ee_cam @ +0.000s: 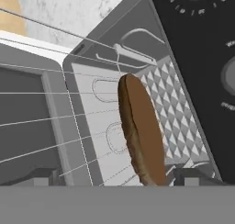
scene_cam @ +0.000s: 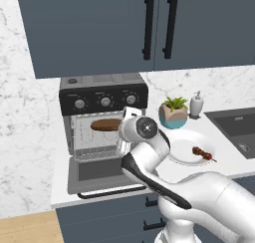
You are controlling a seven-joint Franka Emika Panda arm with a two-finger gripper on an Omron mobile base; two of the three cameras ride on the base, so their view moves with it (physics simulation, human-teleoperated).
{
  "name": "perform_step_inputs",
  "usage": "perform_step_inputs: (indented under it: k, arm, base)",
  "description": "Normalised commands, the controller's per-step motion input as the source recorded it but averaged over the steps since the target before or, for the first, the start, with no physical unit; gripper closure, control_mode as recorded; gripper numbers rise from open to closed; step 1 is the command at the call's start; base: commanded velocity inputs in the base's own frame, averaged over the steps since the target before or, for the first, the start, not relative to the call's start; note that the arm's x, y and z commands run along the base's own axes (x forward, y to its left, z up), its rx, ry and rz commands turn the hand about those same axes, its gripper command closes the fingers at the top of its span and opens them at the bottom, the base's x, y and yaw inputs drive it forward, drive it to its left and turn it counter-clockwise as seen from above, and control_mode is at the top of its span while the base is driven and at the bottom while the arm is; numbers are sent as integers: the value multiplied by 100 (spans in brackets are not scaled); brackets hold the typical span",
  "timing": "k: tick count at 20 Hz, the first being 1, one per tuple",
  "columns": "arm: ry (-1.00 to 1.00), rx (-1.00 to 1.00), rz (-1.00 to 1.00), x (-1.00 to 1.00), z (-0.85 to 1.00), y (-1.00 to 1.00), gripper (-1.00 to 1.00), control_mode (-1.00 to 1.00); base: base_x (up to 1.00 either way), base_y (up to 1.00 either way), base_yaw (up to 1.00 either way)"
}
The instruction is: Pick up the kebab skewer and baguette bread, and place them inside the toaster oven. Close the toaster oven door and start by setting the timer.
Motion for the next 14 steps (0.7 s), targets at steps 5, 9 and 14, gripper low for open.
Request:
perform_step_inputs:
  k: [5, 9, 14]
  arm:
    - [9, 2, -5, -56, 29, -84, -100, -100]
    - [11, 3, -14, -75, 7, -91, -100, -100]
    - [18, 1, -29, -33, 10, -84, -100, -100]
  base:
    - [0, 0, 0]
    - [0, 0, 0]
    - [0, 0, 0]
